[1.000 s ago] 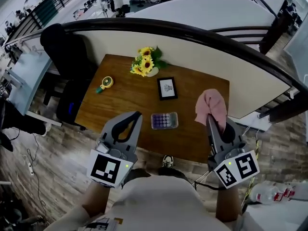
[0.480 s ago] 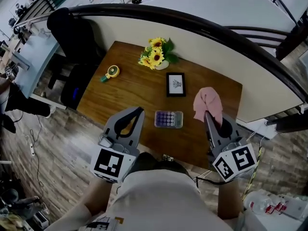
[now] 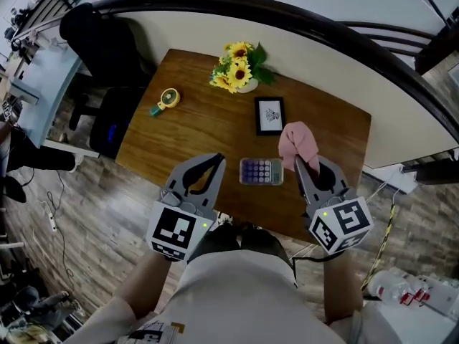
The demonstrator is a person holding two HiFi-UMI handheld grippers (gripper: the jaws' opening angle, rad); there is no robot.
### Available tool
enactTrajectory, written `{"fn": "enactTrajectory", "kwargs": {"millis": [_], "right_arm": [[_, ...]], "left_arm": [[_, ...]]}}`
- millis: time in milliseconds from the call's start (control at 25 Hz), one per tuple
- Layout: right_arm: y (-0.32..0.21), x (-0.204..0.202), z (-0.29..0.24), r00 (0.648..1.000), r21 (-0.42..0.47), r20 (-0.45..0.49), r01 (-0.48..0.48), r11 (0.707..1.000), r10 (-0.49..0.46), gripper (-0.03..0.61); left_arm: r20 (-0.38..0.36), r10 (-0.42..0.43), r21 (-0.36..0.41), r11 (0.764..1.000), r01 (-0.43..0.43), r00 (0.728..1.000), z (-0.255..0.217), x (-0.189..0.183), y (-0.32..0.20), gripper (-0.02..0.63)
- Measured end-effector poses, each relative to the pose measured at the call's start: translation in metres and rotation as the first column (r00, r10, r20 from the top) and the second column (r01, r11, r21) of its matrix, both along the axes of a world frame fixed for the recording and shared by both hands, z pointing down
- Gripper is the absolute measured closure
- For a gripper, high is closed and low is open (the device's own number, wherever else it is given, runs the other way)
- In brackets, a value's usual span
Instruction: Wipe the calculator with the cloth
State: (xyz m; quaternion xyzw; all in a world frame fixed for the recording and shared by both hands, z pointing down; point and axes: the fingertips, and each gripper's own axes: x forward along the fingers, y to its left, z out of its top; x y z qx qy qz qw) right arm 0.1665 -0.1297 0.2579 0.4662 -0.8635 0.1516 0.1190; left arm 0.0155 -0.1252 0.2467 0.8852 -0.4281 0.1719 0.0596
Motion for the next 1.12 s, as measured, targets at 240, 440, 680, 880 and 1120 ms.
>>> {"fn": "enactTrajectory", "kwargs": {"millis": [240, 440, 680, 880, 1120], "right_arm": [[-0.013, -0.024, 0.050, 1.000, -0.089, -0.023, 0.013, 0.996, -0.015, 0.552], [-0.017, -0.044, 0.104, 0.995, -0.170, -0.079, 0.044, 0.984, -0.058, 0.552], [-0.019, -0.063, 0.171, 0.989, -0.267, -0.094, 0.083, 0.960, -0.111, 0.552], [-0.021, -0.080, 0.215, 0.981, -0.308, -0.112, 0.118, 0.944, -0.159, 0.552], [-0.020, -0.088, 0.258, 0.972, -0.352, -0.147, 0.120, 0.928, -0.181, 0.551]], "left_arm": [[-0.034, 0.028, -0.132, 0.991, -0.032, 0.999, 0.062, 0.000, -0.009, 0.603], [-0.048, 0.056, -0.238, 0.969, -0.065, 0.997, 0.125, 0.008, -0.009, 0.603], [-0.029, 0.093, -0.336, 0.937, -0.098, 0.995, 0.200, 0.017, -0.004, 0.603], [-0.036, 0.101, -0.393, 0.914, -0.106, 0.994, 0.251, 0.023, -0.006, 0.603], [-0.034, 0.120, -0.440, 0.890, -0.123, 0.992, 0.295, 0.025, -0.005, 0.603]]}}
